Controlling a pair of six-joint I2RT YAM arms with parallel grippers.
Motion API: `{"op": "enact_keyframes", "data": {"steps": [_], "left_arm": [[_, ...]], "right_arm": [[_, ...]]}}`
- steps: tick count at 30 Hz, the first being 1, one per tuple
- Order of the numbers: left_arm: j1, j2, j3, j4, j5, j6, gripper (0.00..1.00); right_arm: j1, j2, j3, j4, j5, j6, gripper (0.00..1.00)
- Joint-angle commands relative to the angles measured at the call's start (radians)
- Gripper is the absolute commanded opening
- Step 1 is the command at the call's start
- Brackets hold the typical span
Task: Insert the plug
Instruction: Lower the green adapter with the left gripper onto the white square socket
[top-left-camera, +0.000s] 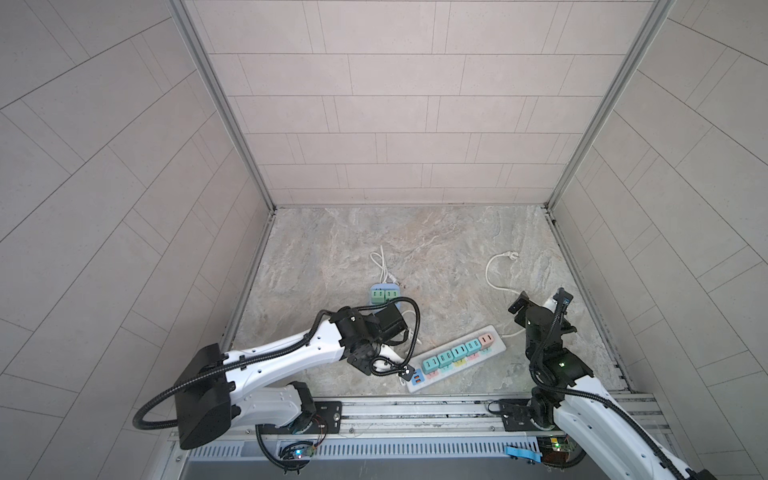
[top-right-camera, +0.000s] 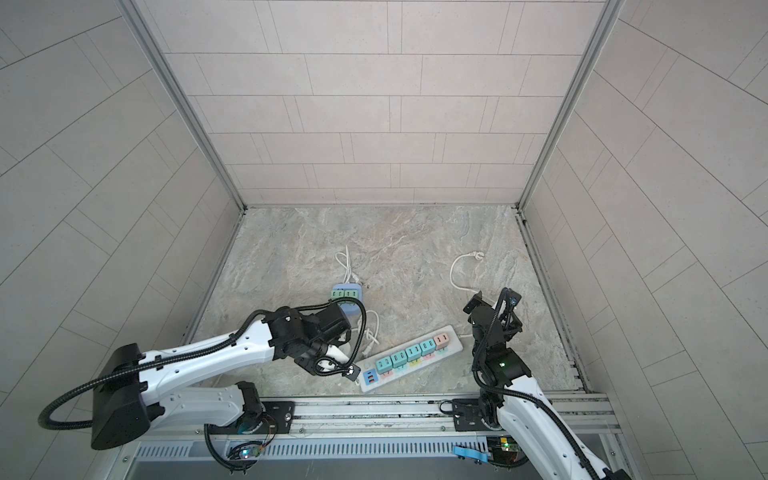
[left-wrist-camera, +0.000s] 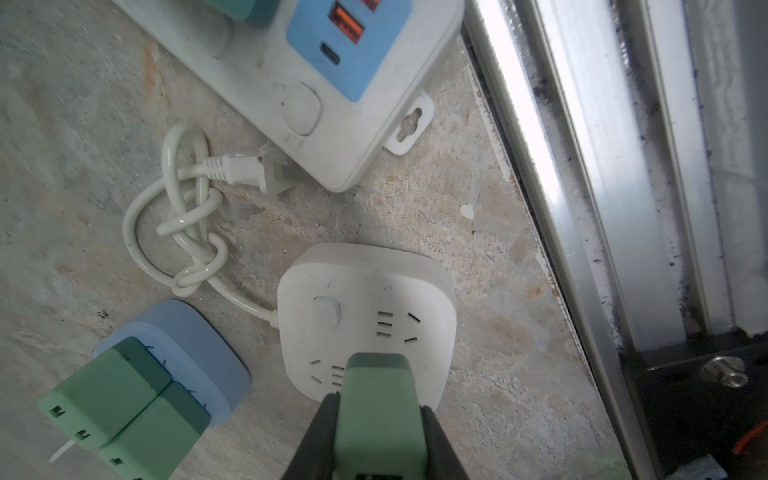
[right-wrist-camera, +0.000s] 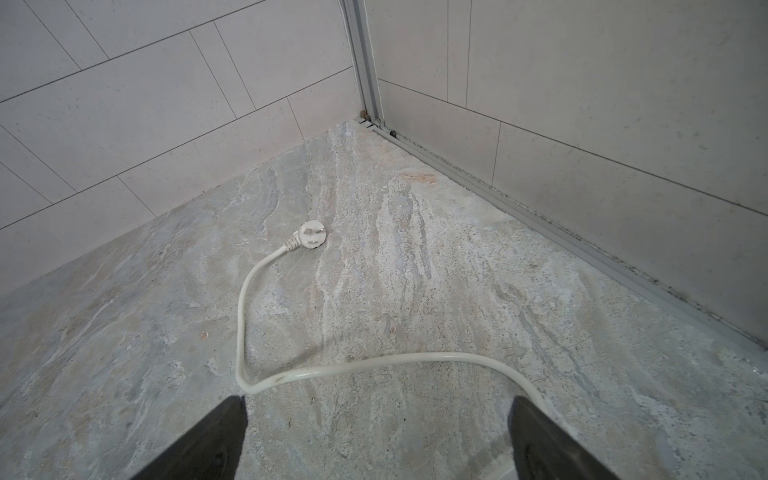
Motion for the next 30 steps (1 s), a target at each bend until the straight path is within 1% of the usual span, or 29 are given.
{"op": "enact_keyframes", "data": {"steps": [1,4,9,18,21,30], "left_arm": [[-0.003,0.013,0.0,-0.002,0.029,0.003,0.0],[-0.003,-0.006,-0.028,0.023,0.037,0.009,0.0],[-0.003,-0.041,-0.055,0.061,0.089,0.018,0.0],[0.001,0.033,-0.043,0.054,0.066,0.024,0.0],[0.01,0.038,-0.046,0.057,0.067,0.027,0.0],[0.037,0.035,-0.049,0.079,0.132,0.019,0.0]], "right_arm": [[-0.004,-0.033,0.006,-0.026,0.013,0.015,1.0],[-0.005,-0.053,-0.001,-0.028,0.01,0.014,1.0],[-0.004,-0.054,-0.004,-0.025,0.005,0.013,1.0],[-0.004,-0.056,-0.004,-0.026,0.0,0.01,1.0],[-0.004,-0.056,-0.003,-0.026,-0.001,0.01,1.0],[-0.004,-0.056,-0.003,-0.029,-0.002,0.009,1.0]]}}
